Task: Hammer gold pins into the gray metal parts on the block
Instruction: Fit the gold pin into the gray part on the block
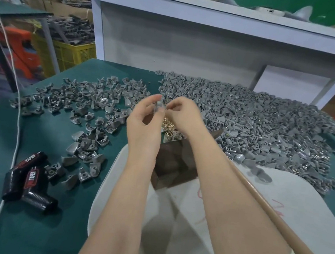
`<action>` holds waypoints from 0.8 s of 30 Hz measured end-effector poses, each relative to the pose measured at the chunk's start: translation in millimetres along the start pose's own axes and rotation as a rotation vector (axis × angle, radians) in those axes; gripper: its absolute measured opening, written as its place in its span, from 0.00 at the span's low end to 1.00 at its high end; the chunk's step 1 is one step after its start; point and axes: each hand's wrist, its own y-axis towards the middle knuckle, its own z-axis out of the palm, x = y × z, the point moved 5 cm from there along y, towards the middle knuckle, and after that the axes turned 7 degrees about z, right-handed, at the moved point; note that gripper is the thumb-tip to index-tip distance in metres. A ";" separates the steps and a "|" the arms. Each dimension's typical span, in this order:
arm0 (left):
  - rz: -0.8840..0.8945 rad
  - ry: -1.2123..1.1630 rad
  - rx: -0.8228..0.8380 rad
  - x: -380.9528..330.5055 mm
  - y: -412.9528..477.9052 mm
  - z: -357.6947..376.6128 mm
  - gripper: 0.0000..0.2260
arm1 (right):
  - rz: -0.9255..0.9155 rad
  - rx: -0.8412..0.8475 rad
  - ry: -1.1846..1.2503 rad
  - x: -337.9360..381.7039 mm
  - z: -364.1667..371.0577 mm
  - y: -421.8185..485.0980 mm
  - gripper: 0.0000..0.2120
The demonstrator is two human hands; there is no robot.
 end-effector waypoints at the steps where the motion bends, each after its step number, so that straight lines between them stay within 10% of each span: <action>1: 0.012 0.001 0.039 -1.0 -0.8 3.4 0.11 | -0.003 -0.012 0.066 -3.6 -11.3 -4.0 0.10; 12: 0.113 0.457 0.476 10.8 -18.6 35.5 0.04 | 0.095 -0.016 0.460 -65.1 -67.0 -72.4 0.10; 24: 0.160 0.760 0.422 13.5 -21.4 32.2 0.01 | -0.034 -0.120 0.219 -59.0 -54.6 -76.3 0.16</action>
